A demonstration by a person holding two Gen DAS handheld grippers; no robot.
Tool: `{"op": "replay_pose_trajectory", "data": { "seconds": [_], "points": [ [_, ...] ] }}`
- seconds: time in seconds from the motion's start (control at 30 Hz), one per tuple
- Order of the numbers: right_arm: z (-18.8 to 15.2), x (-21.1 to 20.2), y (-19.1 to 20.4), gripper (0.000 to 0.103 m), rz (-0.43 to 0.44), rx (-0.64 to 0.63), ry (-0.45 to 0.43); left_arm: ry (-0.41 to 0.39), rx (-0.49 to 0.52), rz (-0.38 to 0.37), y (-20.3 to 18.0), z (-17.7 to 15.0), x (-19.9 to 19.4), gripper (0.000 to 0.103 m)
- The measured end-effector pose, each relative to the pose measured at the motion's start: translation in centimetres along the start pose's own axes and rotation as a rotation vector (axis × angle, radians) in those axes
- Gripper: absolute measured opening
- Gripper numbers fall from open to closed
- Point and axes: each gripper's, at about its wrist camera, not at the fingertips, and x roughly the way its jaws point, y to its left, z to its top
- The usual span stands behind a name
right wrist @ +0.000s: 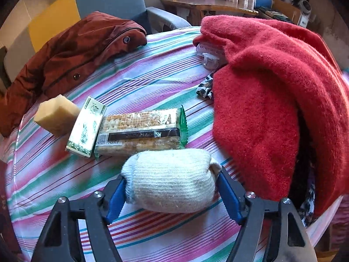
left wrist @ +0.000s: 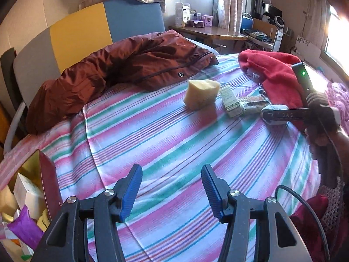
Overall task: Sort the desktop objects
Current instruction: 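Grasp the white knit ball with the right tool while the left tool grasps the green-white box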
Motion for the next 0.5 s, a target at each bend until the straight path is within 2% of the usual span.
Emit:
{"op": "replay_pose_trajectory", "data": {
  "seconds": [0.23,0.5],
  "points": [
    [0.0,-0.5,0.0,0.073,-0.015,-0.013,-0.007,-0.009,0.054,0.001,-1.5,1.4,1.2,0.057],
    [0.3,-1.8,-0.5,0.073,-0.014,0.015,-0.049,-0.016,0.116,-0.03,-4.3,3.3,2.8,0.057]
  ]
}}
